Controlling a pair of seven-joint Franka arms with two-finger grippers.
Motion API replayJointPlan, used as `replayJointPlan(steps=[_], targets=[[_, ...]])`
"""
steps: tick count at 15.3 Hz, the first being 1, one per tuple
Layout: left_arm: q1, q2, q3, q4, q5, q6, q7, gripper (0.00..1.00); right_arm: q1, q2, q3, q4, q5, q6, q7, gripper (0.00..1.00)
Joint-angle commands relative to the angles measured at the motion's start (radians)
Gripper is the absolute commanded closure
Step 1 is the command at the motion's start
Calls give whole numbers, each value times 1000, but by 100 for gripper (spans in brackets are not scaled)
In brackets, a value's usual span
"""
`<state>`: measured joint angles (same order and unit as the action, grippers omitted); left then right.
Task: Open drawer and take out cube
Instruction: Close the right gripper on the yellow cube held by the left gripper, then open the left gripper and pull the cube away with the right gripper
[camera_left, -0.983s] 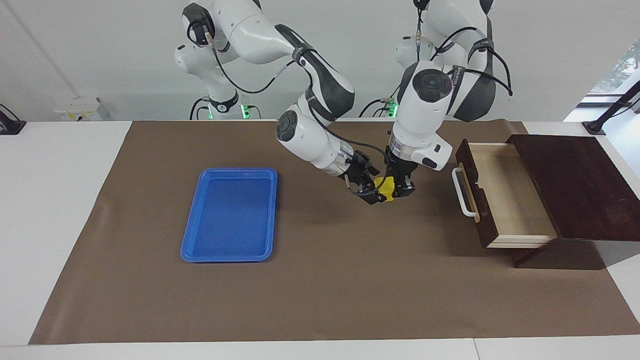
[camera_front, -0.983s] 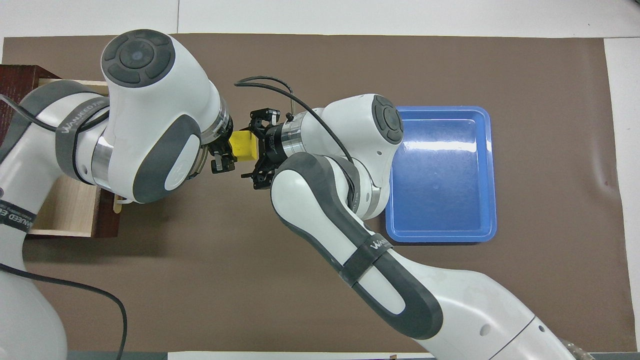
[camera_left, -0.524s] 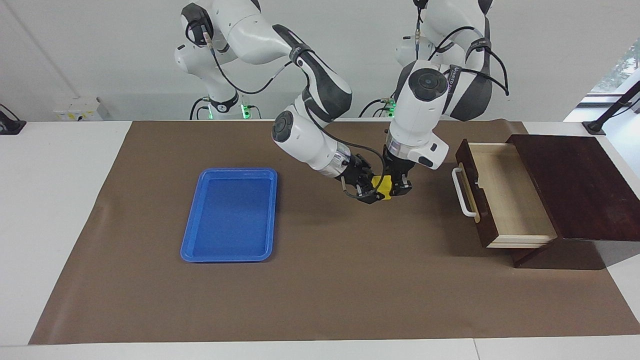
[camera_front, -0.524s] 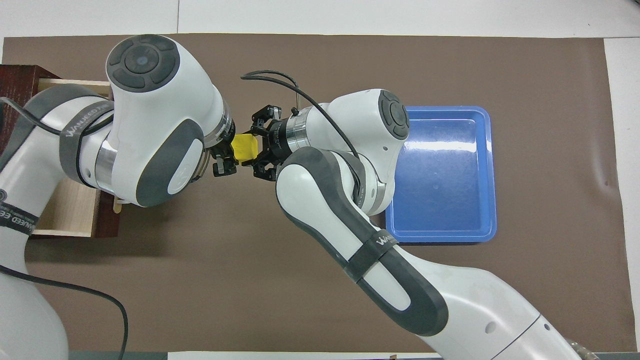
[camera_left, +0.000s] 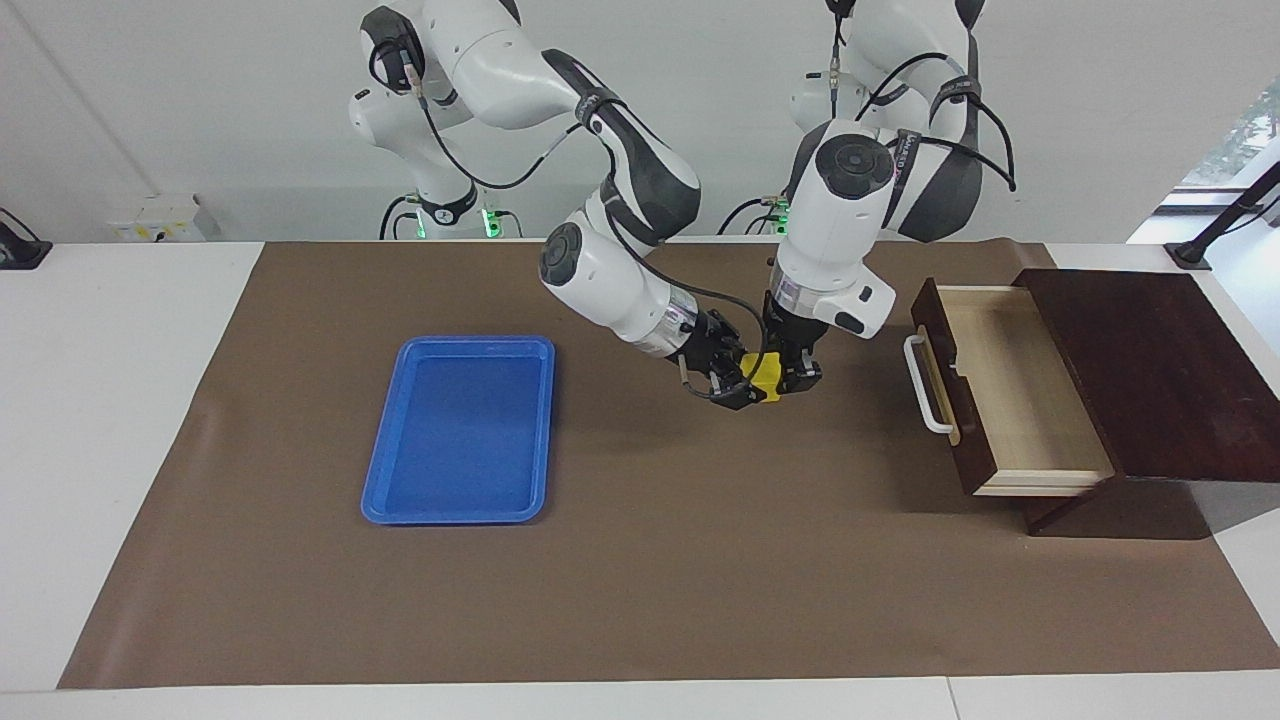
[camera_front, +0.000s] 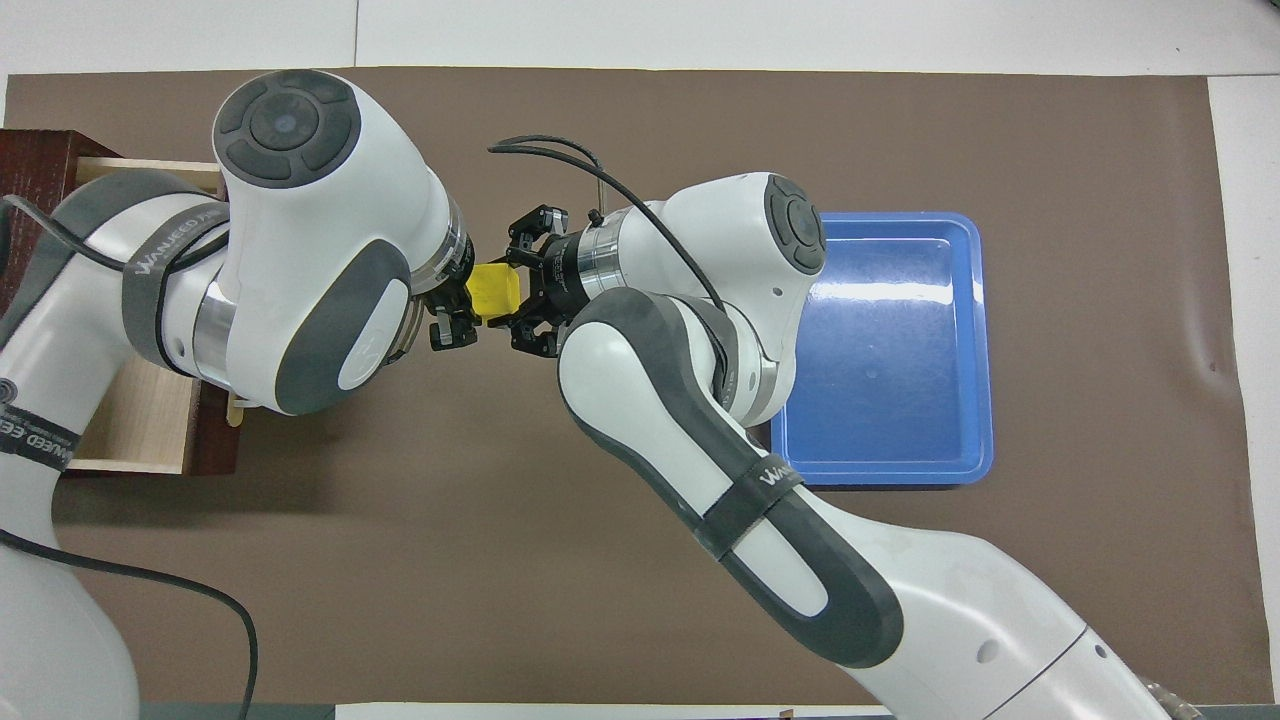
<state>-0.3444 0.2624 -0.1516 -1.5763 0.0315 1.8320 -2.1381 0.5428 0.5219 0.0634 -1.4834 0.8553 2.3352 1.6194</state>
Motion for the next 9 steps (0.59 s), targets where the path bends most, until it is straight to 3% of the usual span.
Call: replayJointPlan(steps=[1,3,9], targets=[[-4,-25,17,-13,-1,-10,6,57,-24,10,3,15,-36,-17,17,100],[4,-26,18,-11,-1,-14,10,0,-23,10,3,15,-36,-19,17,100],[53,-35,27,-13,1,-34,130,0,-33,10,3,23,-35,-20,19,100]])
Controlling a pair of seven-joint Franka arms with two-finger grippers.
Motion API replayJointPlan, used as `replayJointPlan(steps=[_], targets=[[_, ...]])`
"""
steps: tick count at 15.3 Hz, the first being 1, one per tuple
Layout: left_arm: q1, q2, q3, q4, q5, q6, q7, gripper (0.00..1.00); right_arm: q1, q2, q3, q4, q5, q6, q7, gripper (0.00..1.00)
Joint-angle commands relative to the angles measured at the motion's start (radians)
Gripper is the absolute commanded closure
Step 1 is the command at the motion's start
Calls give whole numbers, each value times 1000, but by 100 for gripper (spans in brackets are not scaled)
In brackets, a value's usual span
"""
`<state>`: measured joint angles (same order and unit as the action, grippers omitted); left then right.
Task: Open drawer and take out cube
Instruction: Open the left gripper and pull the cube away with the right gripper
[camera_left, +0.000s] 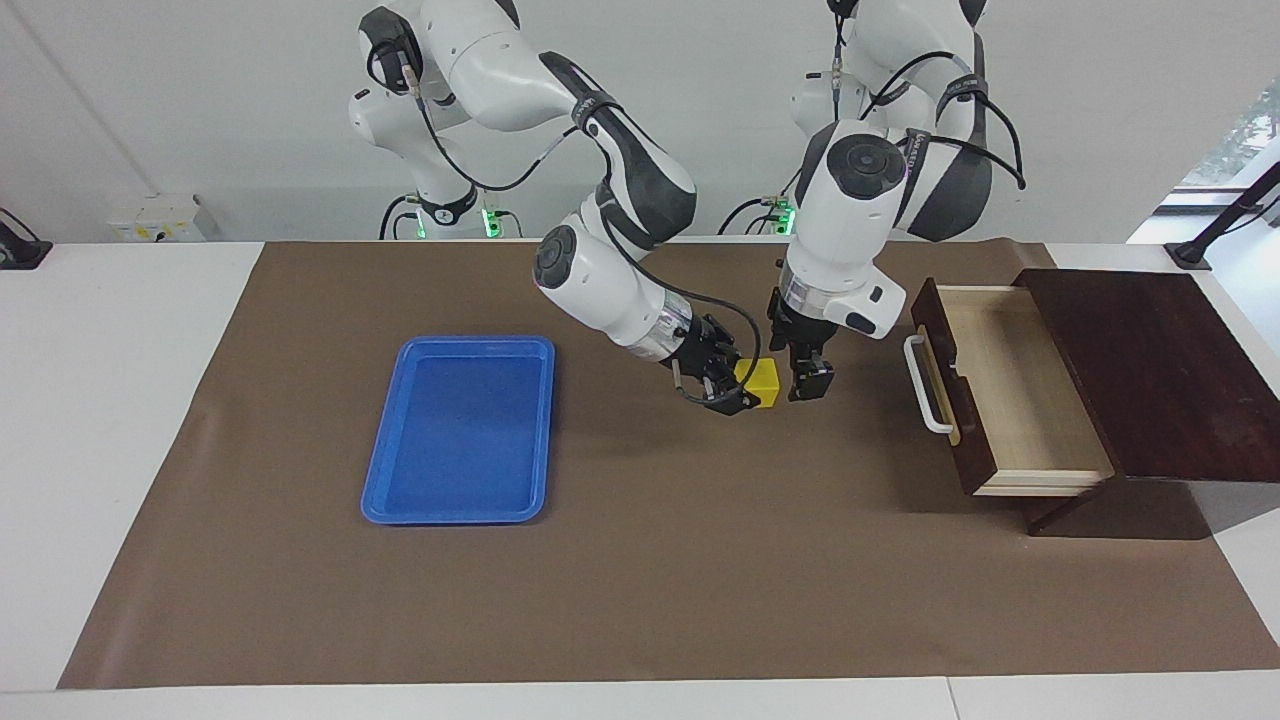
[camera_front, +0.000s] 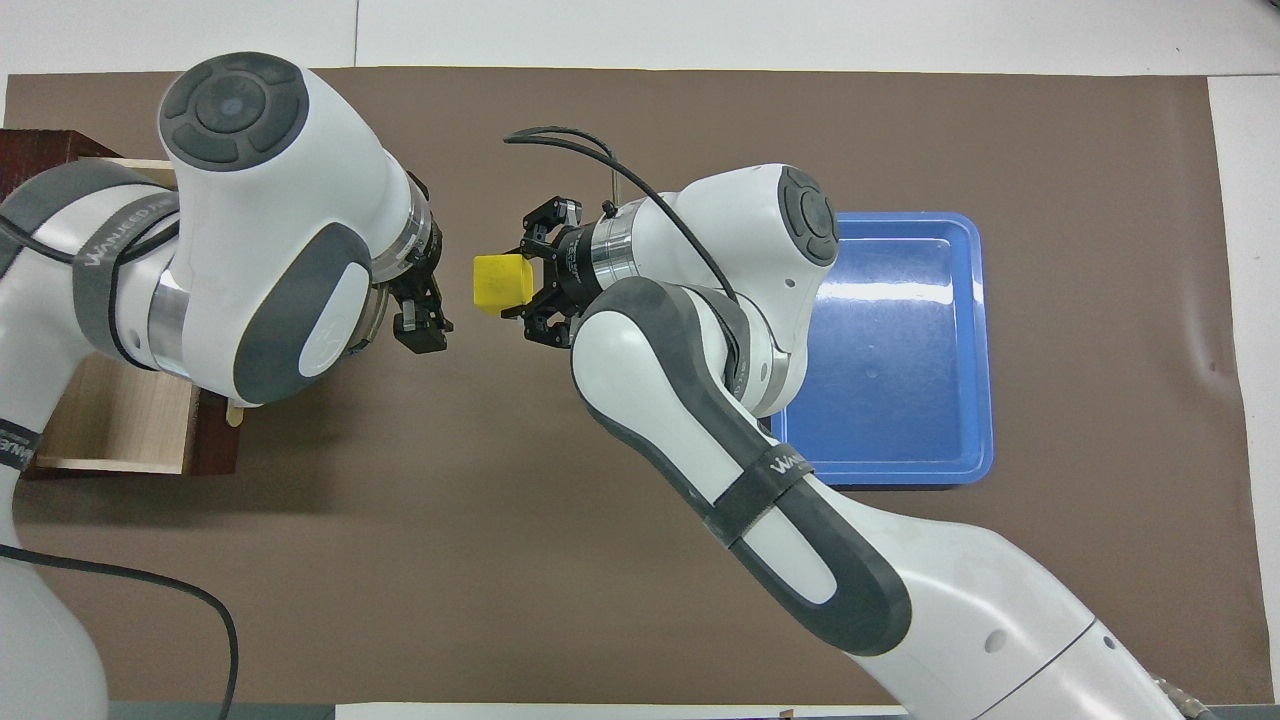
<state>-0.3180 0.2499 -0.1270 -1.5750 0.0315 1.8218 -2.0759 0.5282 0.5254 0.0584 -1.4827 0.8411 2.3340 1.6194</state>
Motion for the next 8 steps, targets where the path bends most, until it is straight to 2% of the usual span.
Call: replayJointPlan(steps=[1,4,8], targets=[[40,-24,3,-20,2,-24,98,0,-36,5,8,36,-13,-30,20,100],[102,-37,3,-49,5,-10,215,0,-132,-15,9,68,-8,-123,22,100],[172,-72,6,-141,62,46,299,0,-253,-67,5,29,-23,-250,8,100]])
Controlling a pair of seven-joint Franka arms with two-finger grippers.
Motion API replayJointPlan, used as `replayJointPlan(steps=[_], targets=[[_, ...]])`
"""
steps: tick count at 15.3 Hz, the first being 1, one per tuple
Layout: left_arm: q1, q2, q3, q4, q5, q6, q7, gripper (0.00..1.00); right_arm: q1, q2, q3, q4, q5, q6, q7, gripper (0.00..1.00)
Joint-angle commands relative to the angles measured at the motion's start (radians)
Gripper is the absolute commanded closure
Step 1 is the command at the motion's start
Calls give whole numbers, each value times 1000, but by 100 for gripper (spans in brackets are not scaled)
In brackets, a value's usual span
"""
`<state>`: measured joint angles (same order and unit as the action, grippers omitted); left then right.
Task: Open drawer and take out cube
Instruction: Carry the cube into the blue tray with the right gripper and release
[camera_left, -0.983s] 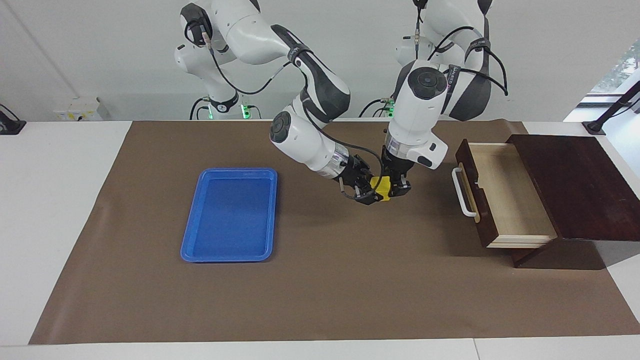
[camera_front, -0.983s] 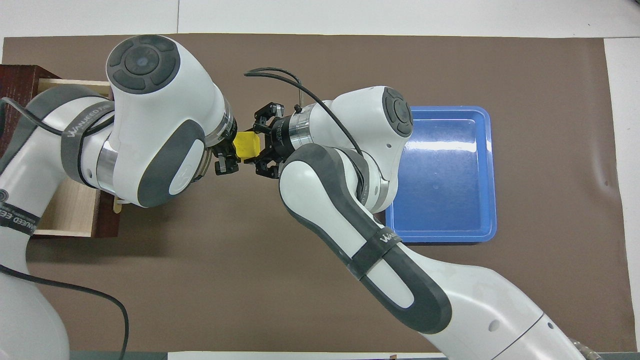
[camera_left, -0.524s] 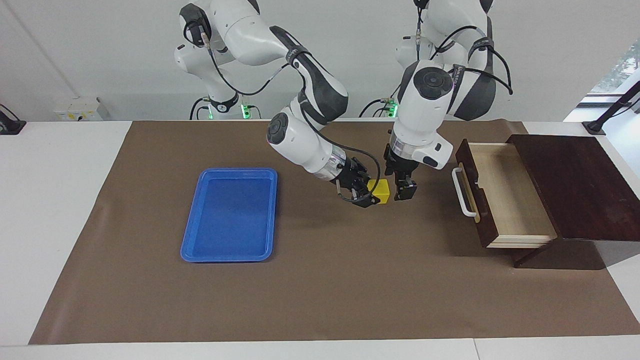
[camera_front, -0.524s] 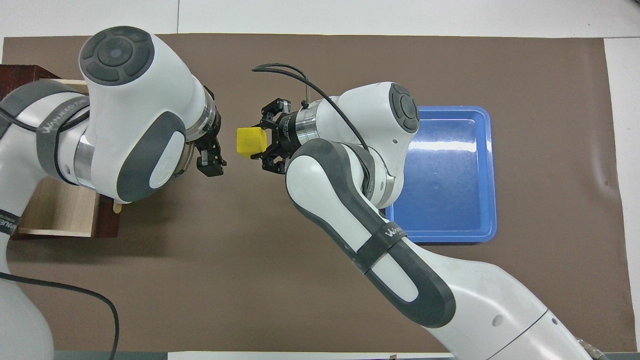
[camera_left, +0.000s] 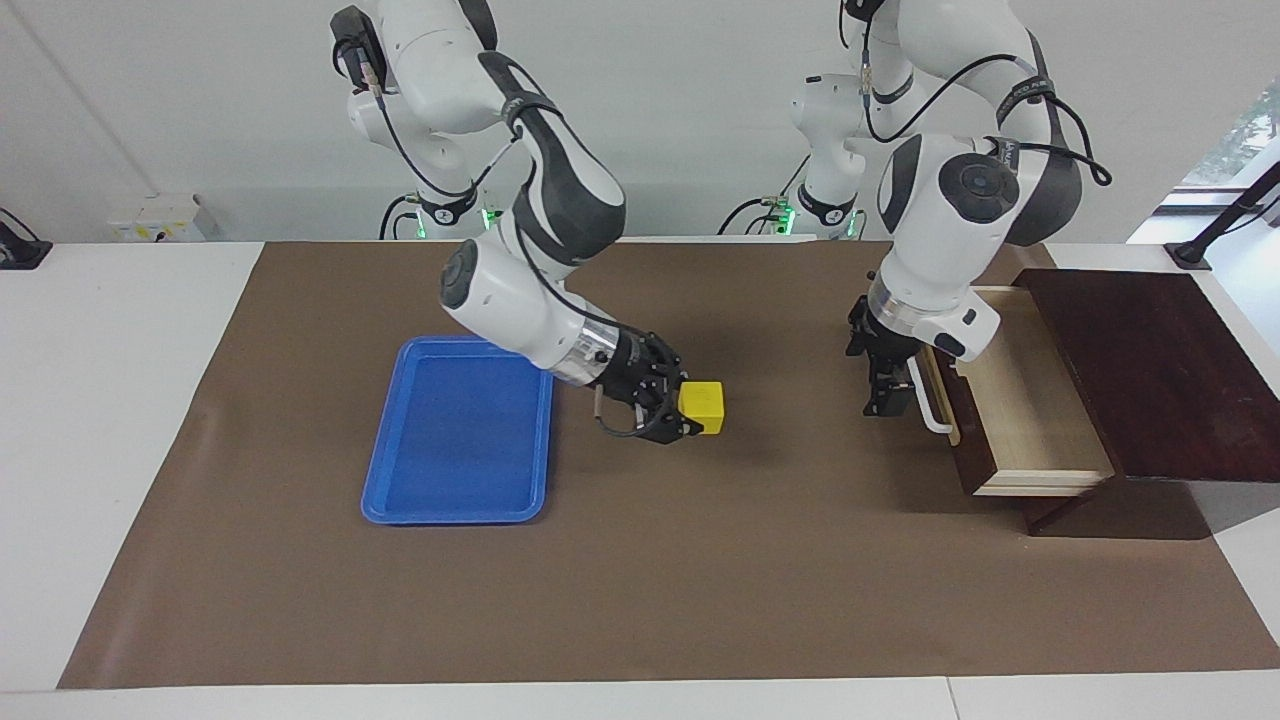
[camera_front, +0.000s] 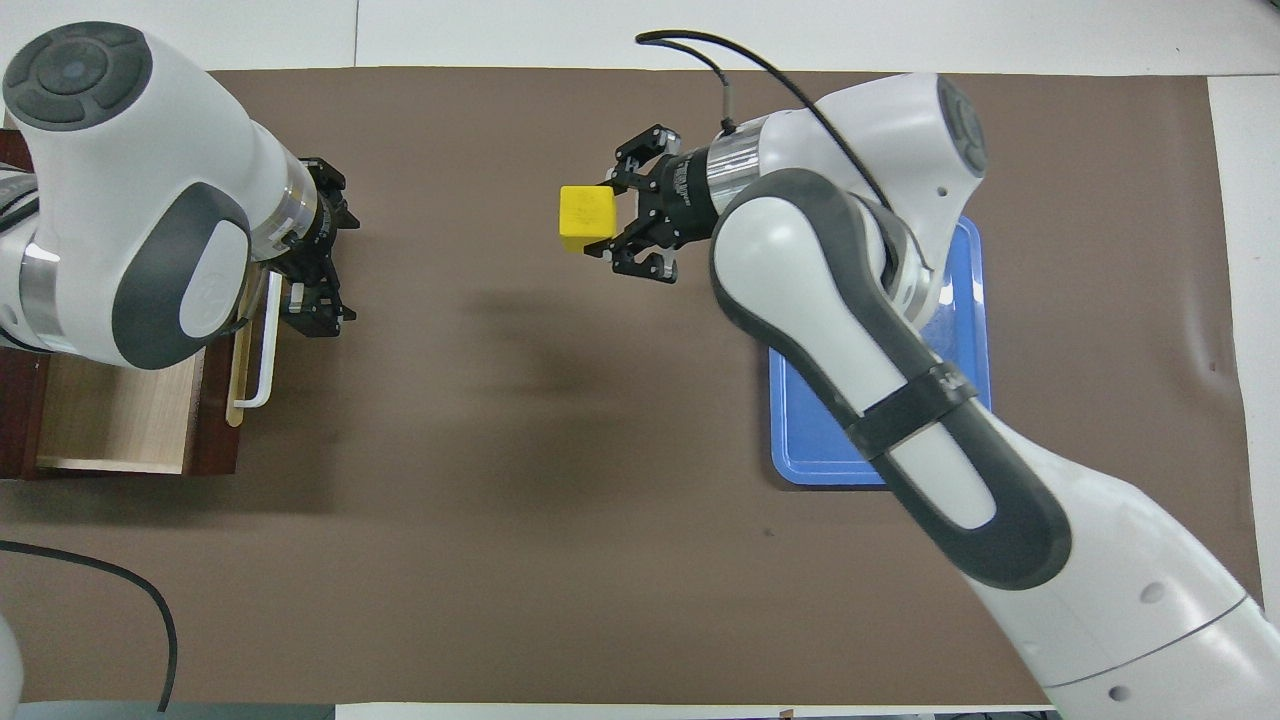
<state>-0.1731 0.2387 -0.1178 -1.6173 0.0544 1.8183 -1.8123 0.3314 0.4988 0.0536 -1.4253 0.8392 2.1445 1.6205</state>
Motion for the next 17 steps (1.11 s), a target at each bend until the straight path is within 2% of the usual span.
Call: replayJointPlan(steps=[1,4,7,13,17], targets=[[38,-79,-3,-151,57,94,50,0,-95,-80,11,-79,-29,-80,-22,100],[70,-119,-3,-249,161,159,64,0,-210,-216,12,-286,-29,-97,-195,100],[70,-159,-3,-335,248,199,76,0,-305,-279,12,-427,-20,-109,-318,100],[125,-162,-2,-348,311,211,96,0,-440,-365,12,-654,20,-110,-580,100],[164,-162,-2,-346,343,211,155,0,-492,-413,11,-786,21,-104,-726,100]])
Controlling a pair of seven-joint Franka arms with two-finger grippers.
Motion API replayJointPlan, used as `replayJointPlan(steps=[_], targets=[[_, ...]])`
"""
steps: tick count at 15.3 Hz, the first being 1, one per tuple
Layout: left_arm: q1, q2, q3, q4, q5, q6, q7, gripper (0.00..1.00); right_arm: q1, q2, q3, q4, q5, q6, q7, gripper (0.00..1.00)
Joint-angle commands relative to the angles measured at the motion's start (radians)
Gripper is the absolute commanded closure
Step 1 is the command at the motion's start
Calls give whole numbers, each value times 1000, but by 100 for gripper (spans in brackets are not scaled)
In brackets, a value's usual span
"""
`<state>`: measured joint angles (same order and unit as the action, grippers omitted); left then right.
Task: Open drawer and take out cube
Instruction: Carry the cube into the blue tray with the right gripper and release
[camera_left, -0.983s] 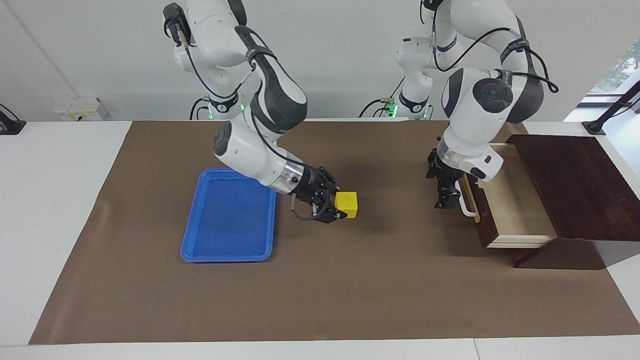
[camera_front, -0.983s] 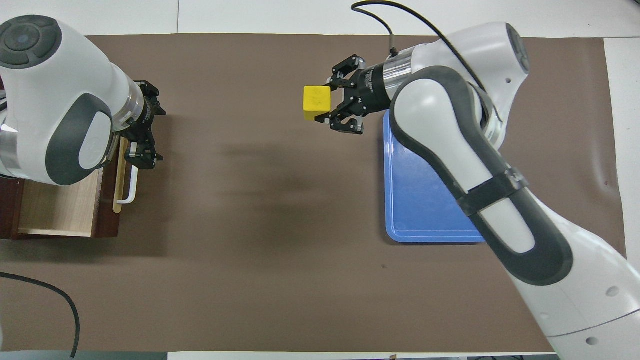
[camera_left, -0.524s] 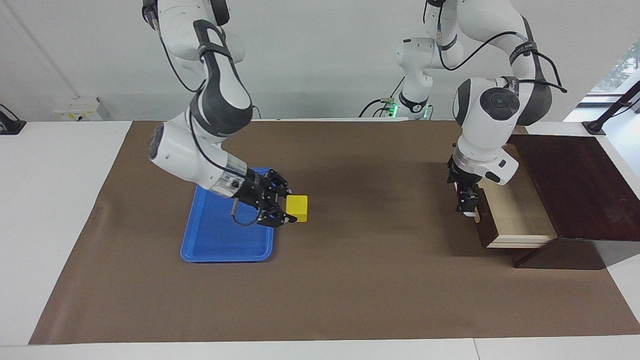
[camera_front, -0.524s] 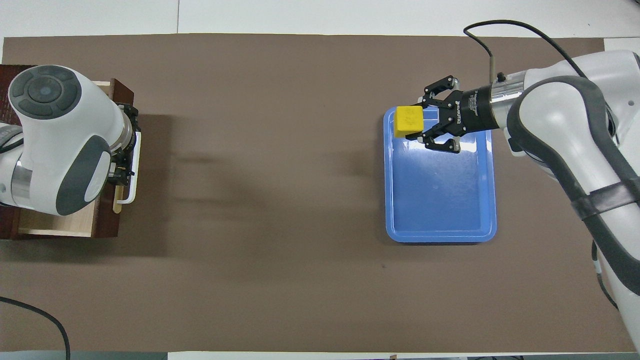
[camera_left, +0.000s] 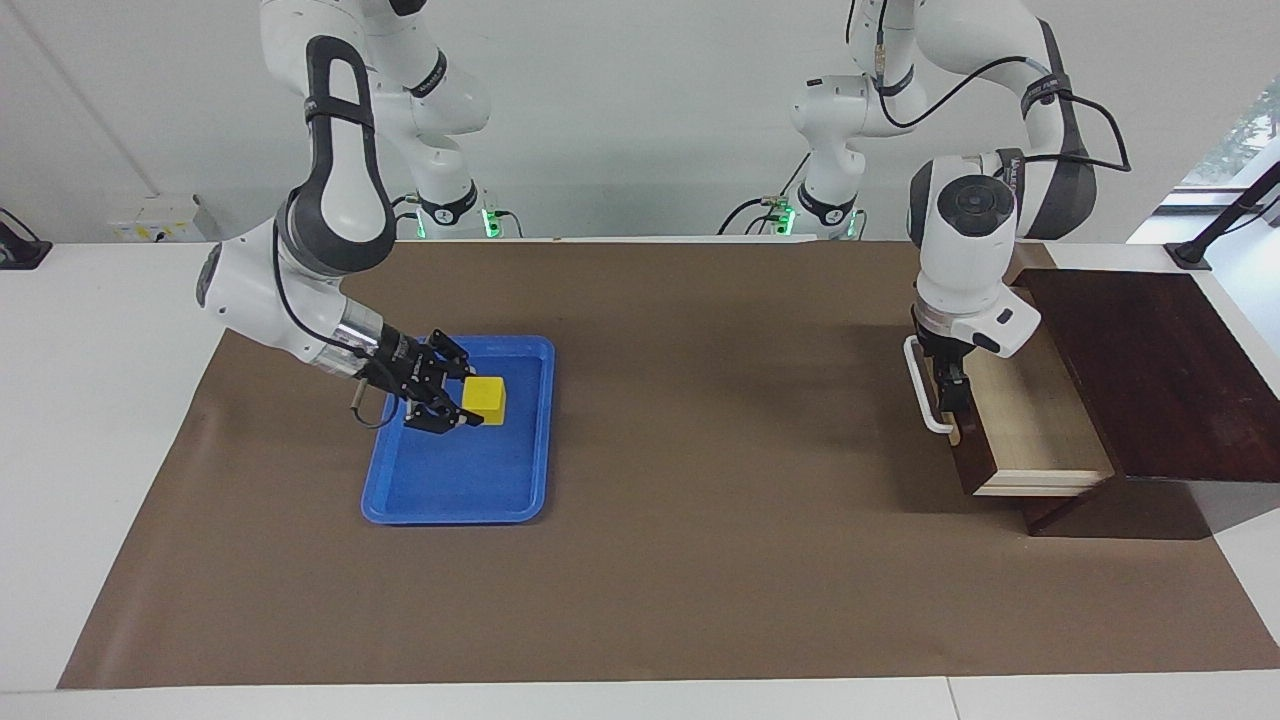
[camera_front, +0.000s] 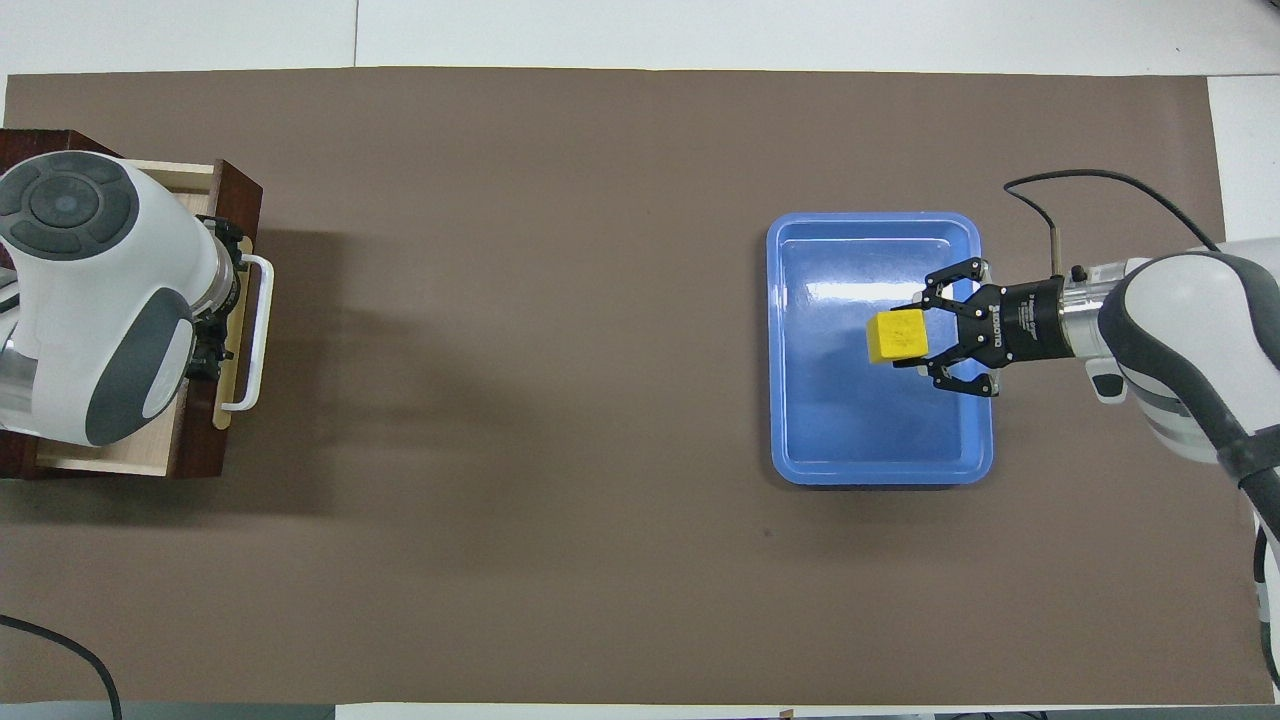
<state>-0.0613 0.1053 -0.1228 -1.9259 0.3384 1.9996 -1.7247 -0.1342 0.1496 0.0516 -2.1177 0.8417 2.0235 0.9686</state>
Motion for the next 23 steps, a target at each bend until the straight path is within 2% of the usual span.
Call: replayJointPlan(steps=[1,7,15,19,22,23], targets=[[70,-29,2,-38,73,30,85,0,-47,-68,13,-113,19,20,-103,100],[153,-24,3,-27,77,33,181,0,-93,-62,13,-209,33,35,-247,100],[244,-22,3,-27,79,58,287,0,-93,-27,13,-237,56,87,-323,100],[262,-22,2,-28,77,59,310,0,-93,-22,13,-245,57,96,-323,100],[230,-24,-3,-27,77,47,295,0,-90,-22,13,-246,57,98,-314,100],[204,-27,-3,-27,73,32,293,0,-90,-22,13,-245,57,98,-315,70]])
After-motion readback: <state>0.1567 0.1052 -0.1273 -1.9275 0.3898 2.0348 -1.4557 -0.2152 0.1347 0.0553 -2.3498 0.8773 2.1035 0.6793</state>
